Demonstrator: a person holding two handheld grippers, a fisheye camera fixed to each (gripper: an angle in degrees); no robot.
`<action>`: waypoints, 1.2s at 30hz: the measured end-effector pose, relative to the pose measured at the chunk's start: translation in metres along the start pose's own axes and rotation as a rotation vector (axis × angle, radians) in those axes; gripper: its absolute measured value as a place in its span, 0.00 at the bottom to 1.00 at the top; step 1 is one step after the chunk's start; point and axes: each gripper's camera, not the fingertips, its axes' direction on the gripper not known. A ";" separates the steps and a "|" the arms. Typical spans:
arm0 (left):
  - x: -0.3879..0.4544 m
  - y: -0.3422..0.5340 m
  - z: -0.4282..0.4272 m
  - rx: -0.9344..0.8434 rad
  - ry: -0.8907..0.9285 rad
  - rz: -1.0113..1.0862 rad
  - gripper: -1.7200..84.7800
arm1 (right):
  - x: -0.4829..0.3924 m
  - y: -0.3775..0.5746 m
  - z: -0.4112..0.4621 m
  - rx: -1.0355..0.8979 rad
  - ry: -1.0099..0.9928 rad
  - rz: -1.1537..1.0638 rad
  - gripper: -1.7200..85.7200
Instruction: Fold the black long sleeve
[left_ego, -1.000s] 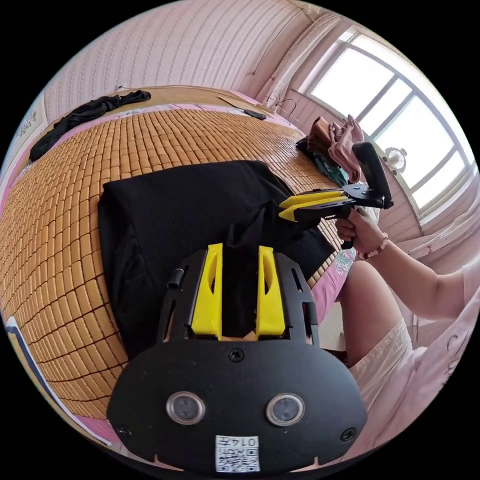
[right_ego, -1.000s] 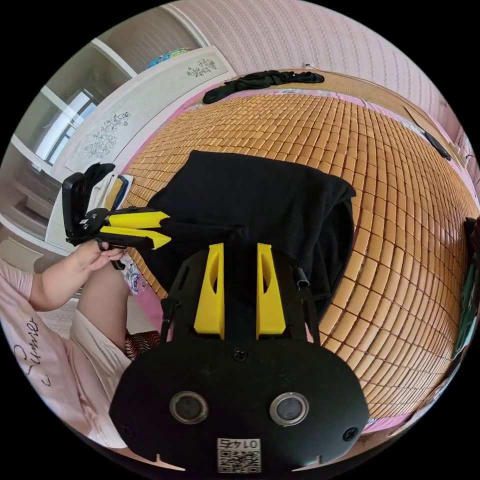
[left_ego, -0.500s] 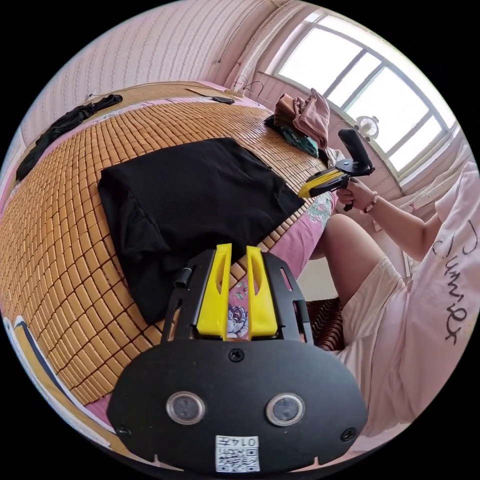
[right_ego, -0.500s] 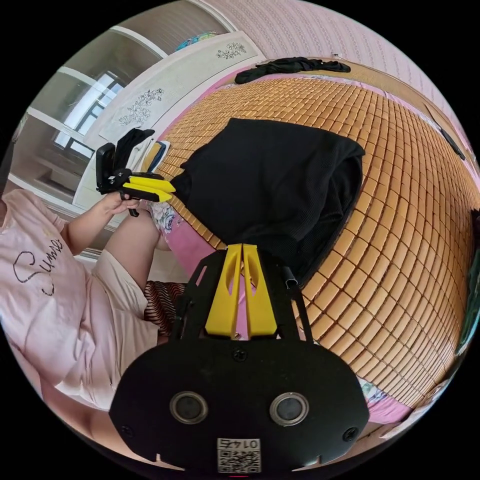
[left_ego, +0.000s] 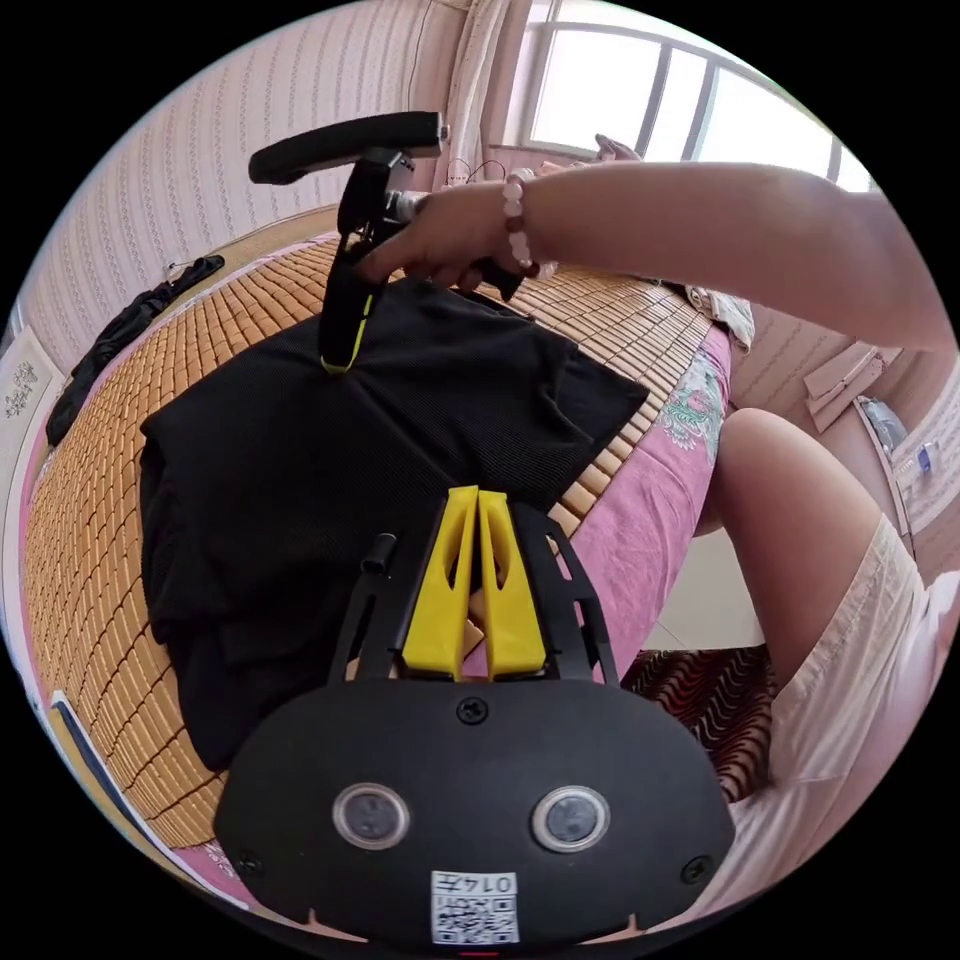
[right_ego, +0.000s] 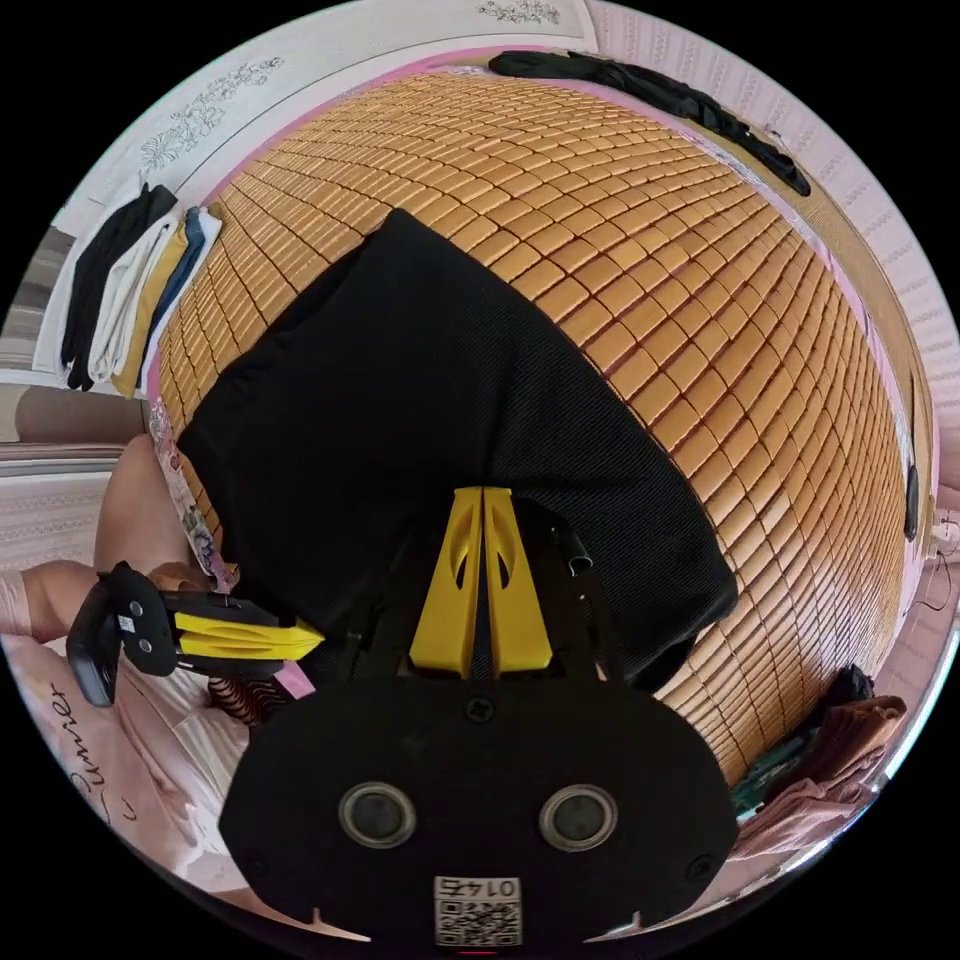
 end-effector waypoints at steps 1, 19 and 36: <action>0.001 0.001 0.000 0.000 0.004 0.000 0.01 | -0.002 -0.006 -0.003 -0.040 0.029 -0.031 0.01; 0.064 0.016 -0.028 0.150 -0.056 0.103 0.08 | 0.047 0.199 0.003 0.387 -0.040 0.517 0.03; 0.129 -0.067 0.042 -0.016 0.025 0.247 0.20 | 0.093 0.382 0.068 0.671 -0.700 0.705 0.03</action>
